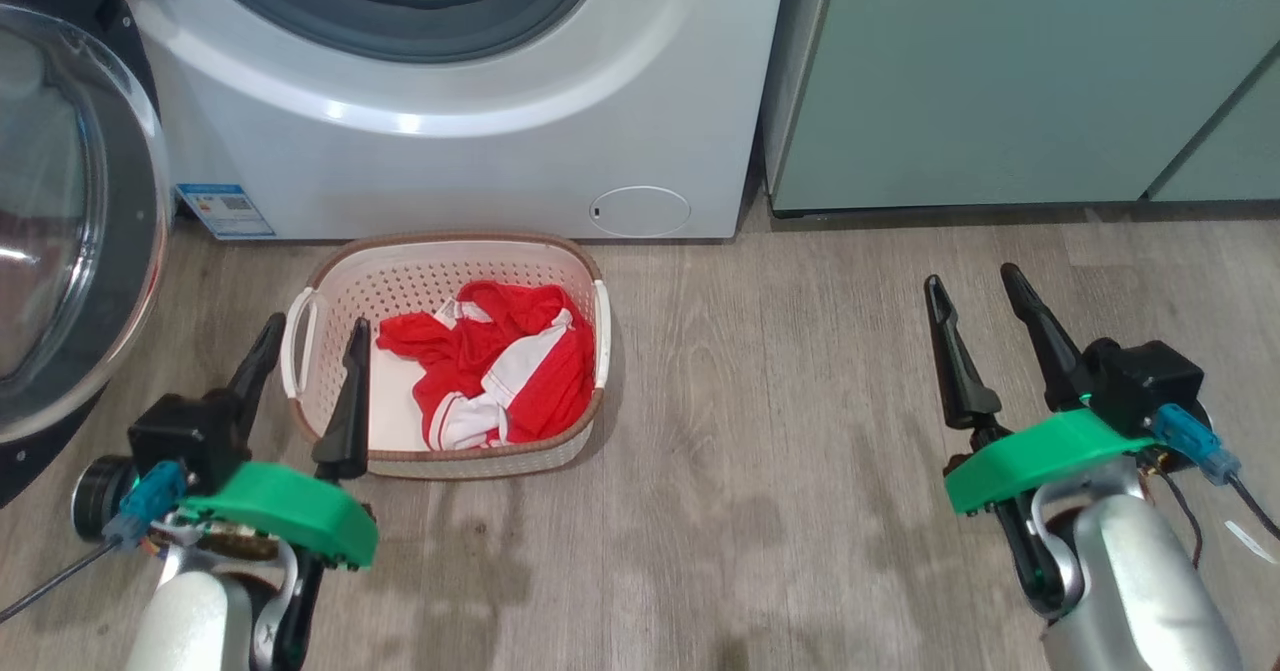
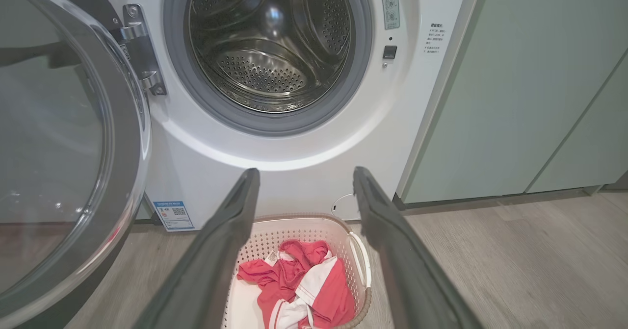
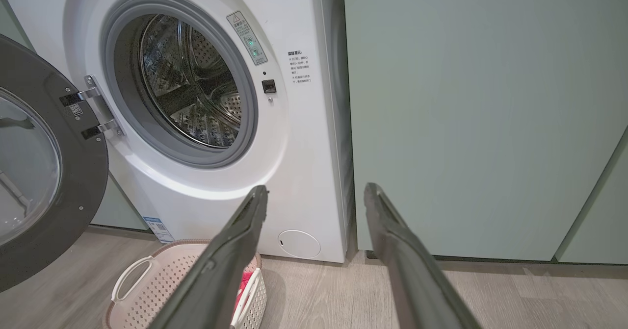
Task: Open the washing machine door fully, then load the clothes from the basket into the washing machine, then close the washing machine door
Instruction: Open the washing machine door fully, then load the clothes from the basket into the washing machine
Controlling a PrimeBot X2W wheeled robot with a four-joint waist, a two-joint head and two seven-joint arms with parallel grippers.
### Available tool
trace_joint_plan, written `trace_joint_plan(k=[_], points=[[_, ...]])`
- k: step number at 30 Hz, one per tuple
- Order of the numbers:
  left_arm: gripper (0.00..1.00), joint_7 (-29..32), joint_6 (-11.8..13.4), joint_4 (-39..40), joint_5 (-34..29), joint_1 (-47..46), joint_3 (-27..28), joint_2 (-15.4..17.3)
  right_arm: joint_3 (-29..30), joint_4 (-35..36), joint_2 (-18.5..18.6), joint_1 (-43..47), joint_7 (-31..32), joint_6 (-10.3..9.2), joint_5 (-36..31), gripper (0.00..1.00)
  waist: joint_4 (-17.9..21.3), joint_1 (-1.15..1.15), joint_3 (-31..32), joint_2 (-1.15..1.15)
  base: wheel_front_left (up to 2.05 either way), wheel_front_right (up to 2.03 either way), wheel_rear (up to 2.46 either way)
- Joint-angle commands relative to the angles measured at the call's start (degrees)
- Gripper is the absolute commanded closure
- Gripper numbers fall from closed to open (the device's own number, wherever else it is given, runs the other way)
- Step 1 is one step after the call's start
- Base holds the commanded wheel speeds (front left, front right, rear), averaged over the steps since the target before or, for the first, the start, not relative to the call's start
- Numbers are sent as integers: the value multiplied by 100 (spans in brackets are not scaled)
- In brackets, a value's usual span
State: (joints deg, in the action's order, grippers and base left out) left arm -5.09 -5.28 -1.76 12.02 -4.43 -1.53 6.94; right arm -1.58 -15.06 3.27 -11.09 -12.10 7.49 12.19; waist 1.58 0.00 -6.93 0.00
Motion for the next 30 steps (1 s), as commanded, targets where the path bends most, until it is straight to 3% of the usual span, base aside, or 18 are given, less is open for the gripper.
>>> trace_joint_plan(k=[1,18,30], points=[[0,15,39,218,-14,-150,186,133,-99,226,-39,-57,-6,0,35,0,-1,0,-10,0,0,0,0],[0,-63,106,233,111,-198,124,136,-95,201,-39,-91,-42,0,62,0,2,0,-41,0,0,0,0],[0,-55,139,232,147,-200,69,165,-87,176,-39,-105,-61,0,68,0,24,0,-48,0,120,-124,4]])
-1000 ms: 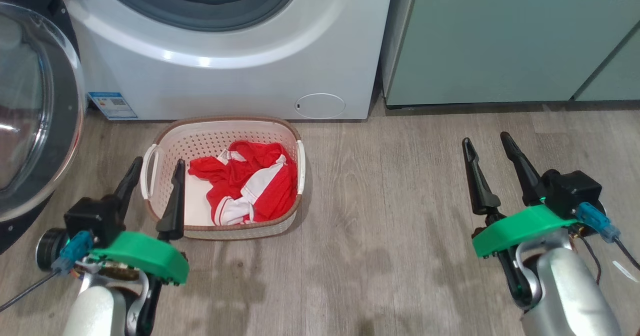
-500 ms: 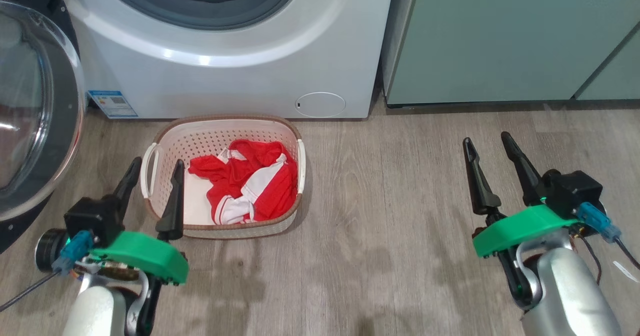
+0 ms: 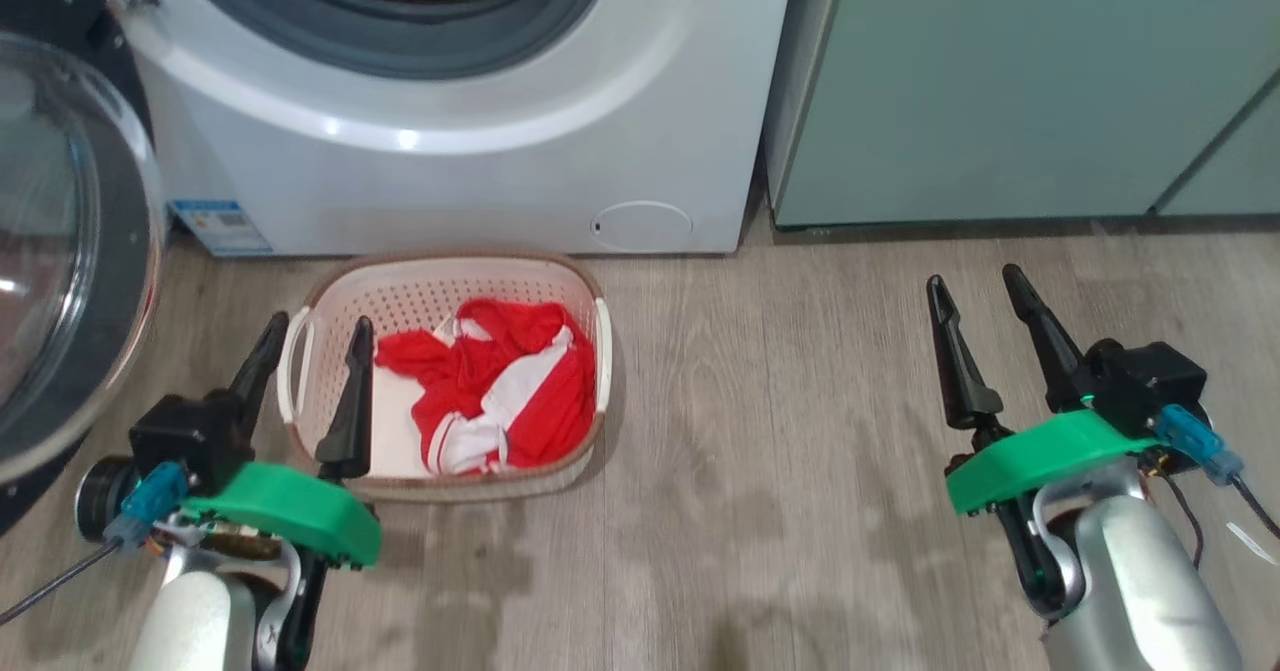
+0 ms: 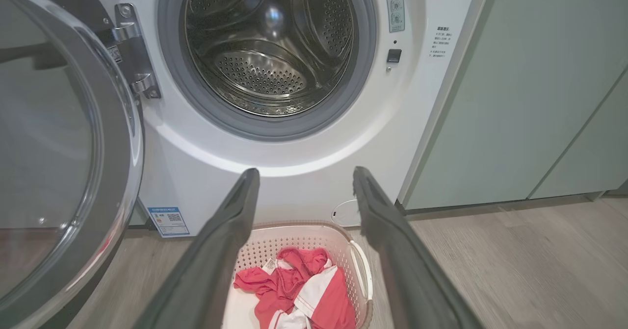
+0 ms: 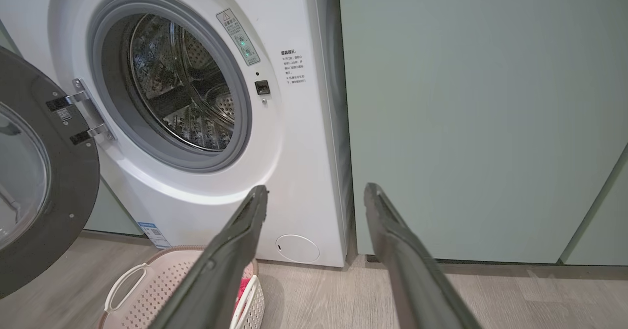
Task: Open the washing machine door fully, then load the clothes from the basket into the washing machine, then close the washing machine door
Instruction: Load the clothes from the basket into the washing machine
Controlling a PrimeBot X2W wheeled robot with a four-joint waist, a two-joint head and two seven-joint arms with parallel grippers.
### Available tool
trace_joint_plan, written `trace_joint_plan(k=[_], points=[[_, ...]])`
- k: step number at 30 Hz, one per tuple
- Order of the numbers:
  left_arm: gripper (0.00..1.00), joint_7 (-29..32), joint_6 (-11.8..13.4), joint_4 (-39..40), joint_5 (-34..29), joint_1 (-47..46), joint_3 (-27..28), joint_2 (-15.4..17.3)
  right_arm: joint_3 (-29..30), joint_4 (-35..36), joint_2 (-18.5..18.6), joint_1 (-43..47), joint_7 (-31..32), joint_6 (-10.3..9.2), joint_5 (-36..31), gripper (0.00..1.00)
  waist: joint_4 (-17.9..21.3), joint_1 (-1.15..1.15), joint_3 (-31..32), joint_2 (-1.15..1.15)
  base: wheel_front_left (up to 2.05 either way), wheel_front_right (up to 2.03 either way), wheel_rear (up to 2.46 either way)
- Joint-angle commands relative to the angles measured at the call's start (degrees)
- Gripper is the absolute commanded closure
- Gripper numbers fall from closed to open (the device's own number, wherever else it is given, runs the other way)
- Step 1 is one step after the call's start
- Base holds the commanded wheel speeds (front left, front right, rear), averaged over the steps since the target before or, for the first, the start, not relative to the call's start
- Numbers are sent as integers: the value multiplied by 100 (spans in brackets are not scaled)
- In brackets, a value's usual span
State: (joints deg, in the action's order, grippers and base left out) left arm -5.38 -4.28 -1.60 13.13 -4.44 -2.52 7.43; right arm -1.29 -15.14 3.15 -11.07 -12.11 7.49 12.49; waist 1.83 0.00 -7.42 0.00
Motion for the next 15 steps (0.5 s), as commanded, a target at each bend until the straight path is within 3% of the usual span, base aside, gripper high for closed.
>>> trace_joint_plan(k=[1,8,15], points=[[0,-25,42,219,36,-200,164,121,-116,182,-27,-108,-61,0,40,0,0,0,-3,0,200,-200,0],[0,-41,82,249,3,-222,126,168,-130,179,-27,-121,-70,0,55,0,4,0,-37,0,199,-199,0],[0,-59,115,286,7,-207,82,176,-133,165,-27,-125,-73,0,60,0,-6,0,-42,0,114,-114,0]])
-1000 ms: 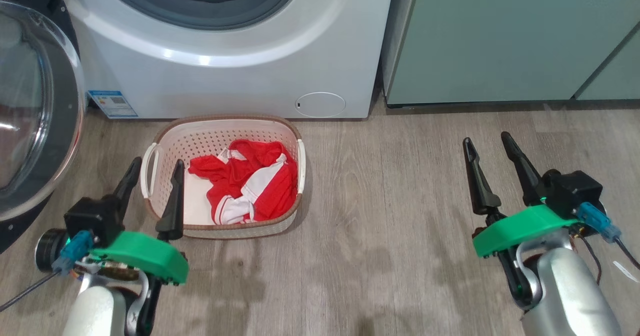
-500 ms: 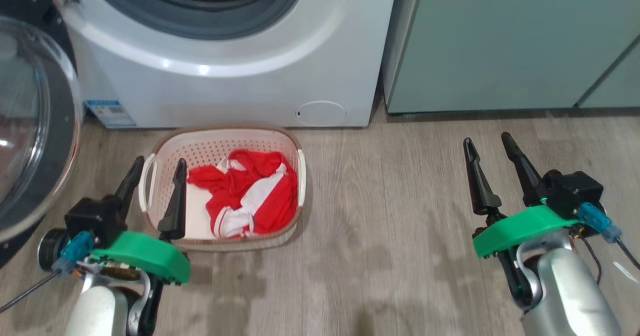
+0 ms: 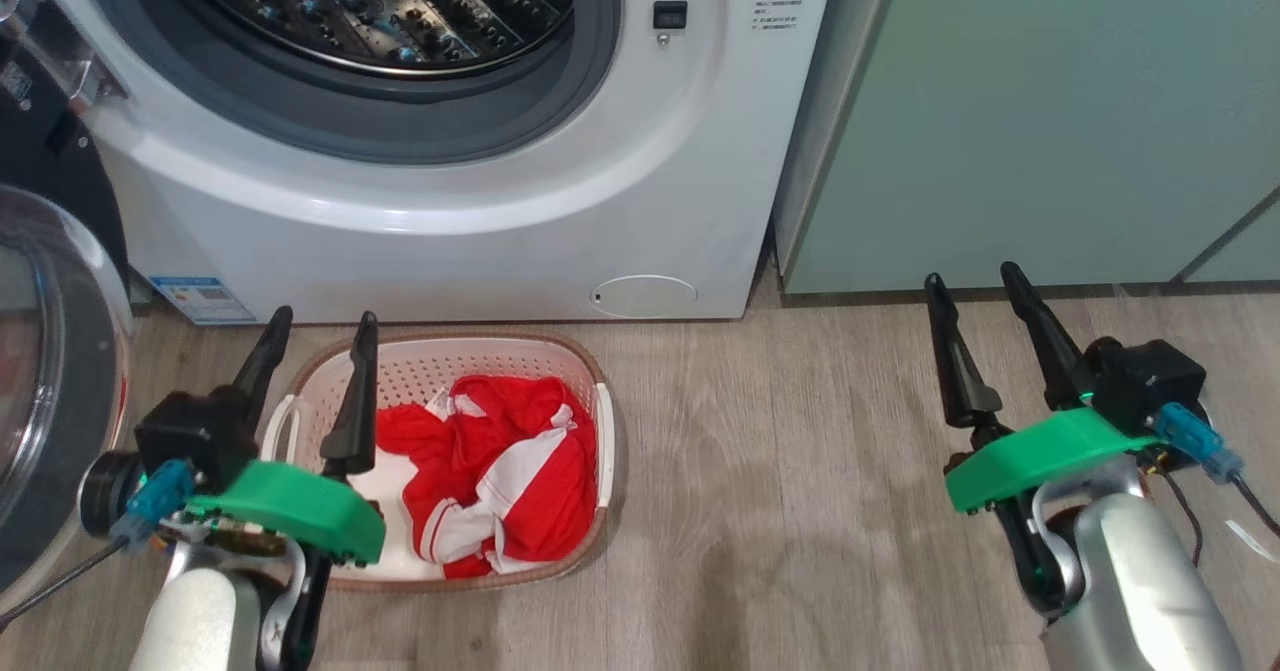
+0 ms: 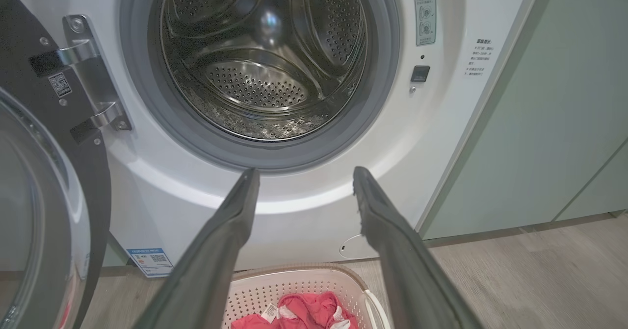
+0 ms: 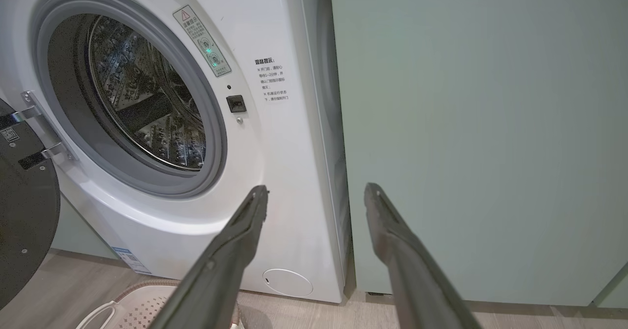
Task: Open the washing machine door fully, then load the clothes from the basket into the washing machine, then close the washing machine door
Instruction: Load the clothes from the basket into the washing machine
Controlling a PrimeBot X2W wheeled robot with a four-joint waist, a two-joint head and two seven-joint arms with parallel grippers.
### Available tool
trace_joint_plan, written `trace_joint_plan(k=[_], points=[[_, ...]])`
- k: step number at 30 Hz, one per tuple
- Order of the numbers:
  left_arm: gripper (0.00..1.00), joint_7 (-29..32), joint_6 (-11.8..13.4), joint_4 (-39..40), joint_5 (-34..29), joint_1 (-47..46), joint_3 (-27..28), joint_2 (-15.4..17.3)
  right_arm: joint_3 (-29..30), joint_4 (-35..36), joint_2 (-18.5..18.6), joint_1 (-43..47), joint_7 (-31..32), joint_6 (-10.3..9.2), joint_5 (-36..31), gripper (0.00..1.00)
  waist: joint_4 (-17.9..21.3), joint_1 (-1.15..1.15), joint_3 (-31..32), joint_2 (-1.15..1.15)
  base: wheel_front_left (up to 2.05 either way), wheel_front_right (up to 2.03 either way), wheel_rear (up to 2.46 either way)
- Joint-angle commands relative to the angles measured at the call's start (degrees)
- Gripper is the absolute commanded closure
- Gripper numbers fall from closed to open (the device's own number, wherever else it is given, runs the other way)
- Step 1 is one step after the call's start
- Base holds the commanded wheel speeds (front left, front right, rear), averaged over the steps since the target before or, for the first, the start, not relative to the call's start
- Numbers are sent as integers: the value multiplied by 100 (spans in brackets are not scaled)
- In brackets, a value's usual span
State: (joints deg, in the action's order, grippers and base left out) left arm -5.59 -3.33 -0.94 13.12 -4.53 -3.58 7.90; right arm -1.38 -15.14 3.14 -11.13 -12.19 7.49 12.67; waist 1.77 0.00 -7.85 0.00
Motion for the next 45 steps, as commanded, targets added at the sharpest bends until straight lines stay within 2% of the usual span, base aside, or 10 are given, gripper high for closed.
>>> trace_joint_plan(k=[1,20,29,35,45], points=[[0,-41,20,222,13,-196,182,131,-127,162,-26,-120,-65,0,42,0,-2,0,5,0,60,-60,0],[0,-46,78,209,97,-217,133,191,-156,146,-26,-141,-48,0,60,0,-24,0,-26,0,2,-2,0],[0,-128,1,-22,263,-473,84,151,-174,278,-26,-242,-13,0,45,0,4,0,-370,0,0,0,0],[0,-307,-167,-940,557,-1108,27,59,-240,440,-26,-431,29,0,27,0,81,0,-982,0,0,0,0],[0,-462,-380,-3461,847,-2539,-392,38,-405,619,-26,-903,-32,0,48,0,332,0,-2215,0,0,0,0]])
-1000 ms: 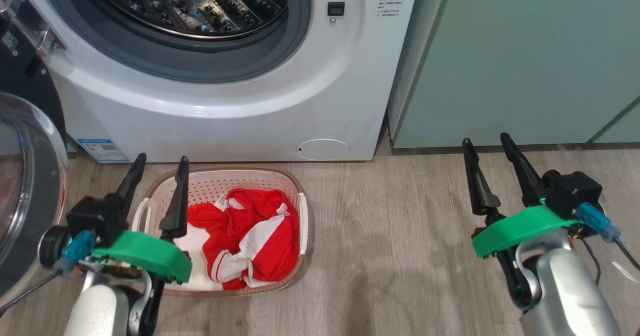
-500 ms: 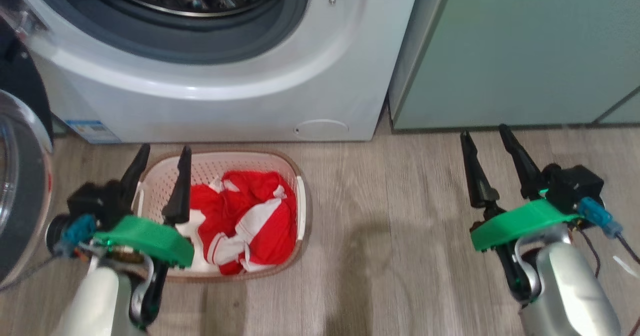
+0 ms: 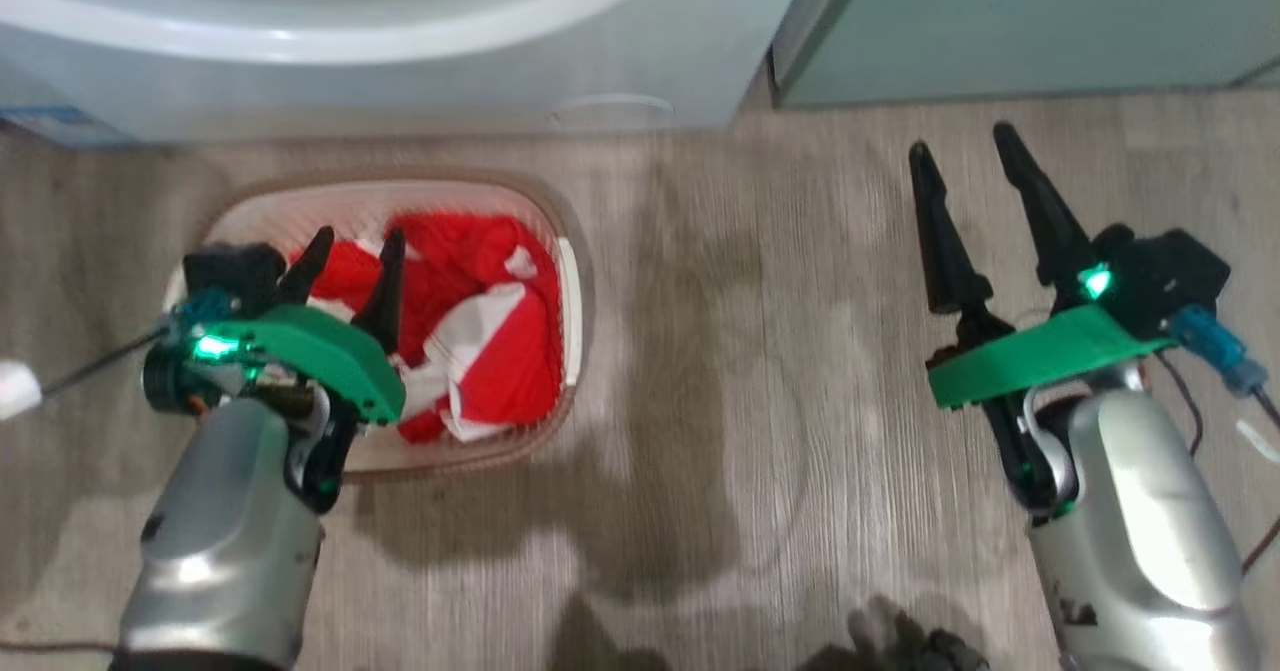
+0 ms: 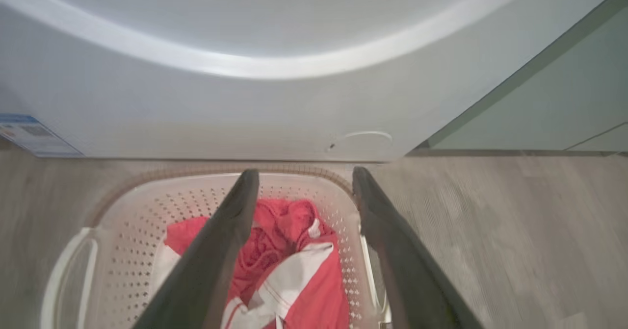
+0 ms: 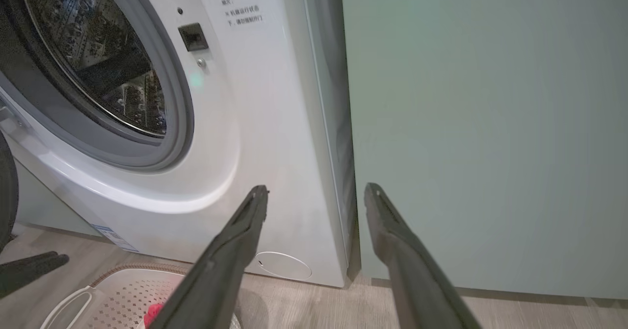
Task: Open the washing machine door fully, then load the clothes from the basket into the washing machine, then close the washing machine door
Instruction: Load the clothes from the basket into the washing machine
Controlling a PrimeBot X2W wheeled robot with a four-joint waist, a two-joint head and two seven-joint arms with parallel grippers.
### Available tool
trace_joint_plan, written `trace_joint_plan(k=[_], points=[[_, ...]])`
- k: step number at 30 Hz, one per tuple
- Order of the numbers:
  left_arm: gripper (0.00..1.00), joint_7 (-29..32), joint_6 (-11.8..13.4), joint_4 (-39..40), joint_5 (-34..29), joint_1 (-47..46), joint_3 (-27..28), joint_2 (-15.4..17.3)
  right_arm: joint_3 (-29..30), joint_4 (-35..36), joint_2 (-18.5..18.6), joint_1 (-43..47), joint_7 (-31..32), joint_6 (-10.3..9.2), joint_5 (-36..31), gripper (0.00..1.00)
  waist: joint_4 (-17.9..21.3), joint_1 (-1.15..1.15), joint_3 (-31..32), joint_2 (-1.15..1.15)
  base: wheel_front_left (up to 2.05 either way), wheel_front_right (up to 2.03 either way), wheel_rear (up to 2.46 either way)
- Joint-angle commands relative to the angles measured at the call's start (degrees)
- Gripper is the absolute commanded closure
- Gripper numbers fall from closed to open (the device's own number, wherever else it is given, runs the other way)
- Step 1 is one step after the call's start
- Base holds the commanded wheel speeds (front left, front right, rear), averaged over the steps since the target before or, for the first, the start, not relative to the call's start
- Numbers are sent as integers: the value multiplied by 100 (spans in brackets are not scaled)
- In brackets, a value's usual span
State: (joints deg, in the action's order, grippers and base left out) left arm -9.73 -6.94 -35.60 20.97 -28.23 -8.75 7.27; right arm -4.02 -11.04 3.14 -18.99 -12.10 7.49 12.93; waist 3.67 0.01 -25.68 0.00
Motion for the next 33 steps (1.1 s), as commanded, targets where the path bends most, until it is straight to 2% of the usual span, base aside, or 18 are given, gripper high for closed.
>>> trace_joint_plan(k=[1,5,12,22,33], points=[[0,-18,-30,-244,119,-312,75,103,-159,235,-26,-173,-50,0,24,0,172,-1,-579,0,0,0,0],[0,63,-51,-1242,459,-936,-293,70,-202,316,-26,-411,-103,0,37,0,284,-1,-1134,0,0,0,0],[0,269,-54,-2000,1200,-1427,-973,127,-309,408,-26,-655,-159,0,67,0,436,-1,-1779,0,0,0,0],[0,550,-54,-2326,2031,-1860,-1872,426,-388,663,-26,-762,-143,0,19,0,637,-1,-2551,0,0,0,0],[0,615,-54,-2501,2610,-2273,-2509,762,-444,1017,-26,-702,-96,0,19,0,845,-1,-3137,0,0,0,0]])
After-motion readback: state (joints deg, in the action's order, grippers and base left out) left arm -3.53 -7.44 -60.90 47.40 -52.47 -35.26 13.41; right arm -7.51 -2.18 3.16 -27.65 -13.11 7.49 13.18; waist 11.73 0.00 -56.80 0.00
